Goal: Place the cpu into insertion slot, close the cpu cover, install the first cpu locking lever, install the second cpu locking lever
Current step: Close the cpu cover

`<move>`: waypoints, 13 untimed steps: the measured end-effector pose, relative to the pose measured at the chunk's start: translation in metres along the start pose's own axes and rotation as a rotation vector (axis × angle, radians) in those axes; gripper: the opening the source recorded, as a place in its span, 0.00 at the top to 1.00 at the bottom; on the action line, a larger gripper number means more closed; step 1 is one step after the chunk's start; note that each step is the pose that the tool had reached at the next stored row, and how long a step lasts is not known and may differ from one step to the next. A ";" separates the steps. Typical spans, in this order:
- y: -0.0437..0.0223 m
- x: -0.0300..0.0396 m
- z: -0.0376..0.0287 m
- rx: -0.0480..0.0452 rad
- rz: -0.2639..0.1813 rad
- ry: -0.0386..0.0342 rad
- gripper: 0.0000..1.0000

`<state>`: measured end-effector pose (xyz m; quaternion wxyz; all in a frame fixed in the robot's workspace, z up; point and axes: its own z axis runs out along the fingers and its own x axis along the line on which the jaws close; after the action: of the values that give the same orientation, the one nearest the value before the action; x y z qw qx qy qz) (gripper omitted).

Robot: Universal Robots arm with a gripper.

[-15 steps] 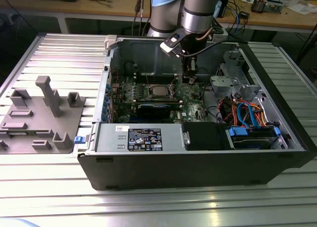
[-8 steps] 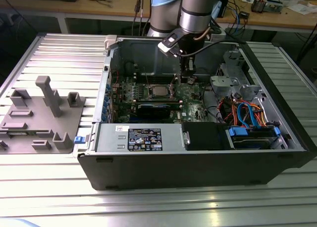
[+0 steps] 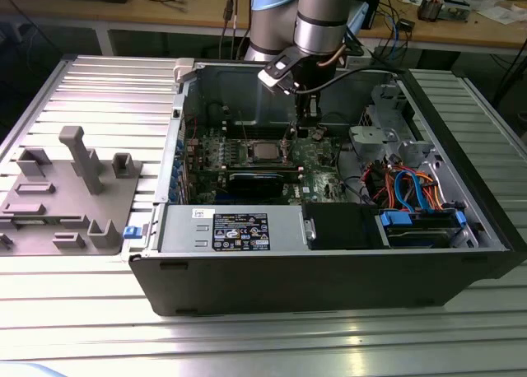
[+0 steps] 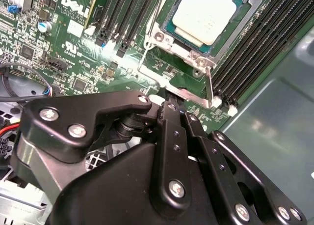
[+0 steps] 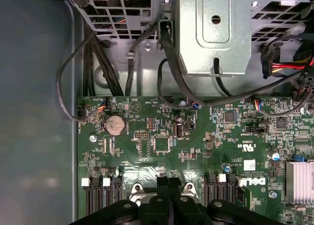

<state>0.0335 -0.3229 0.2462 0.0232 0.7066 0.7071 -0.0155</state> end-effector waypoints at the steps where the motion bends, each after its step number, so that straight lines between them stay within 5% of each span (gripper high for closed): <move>1: -0.0007 0.0000 0.0000 0.0001 0.000 0.0001 0.89; 13: -0.0075 0.0000 -0.0001 0.0001 0.000 0.0000 0.89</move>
<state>0.0259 -0.3229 0.2462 0.0231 0.7066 0.7071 -0.0155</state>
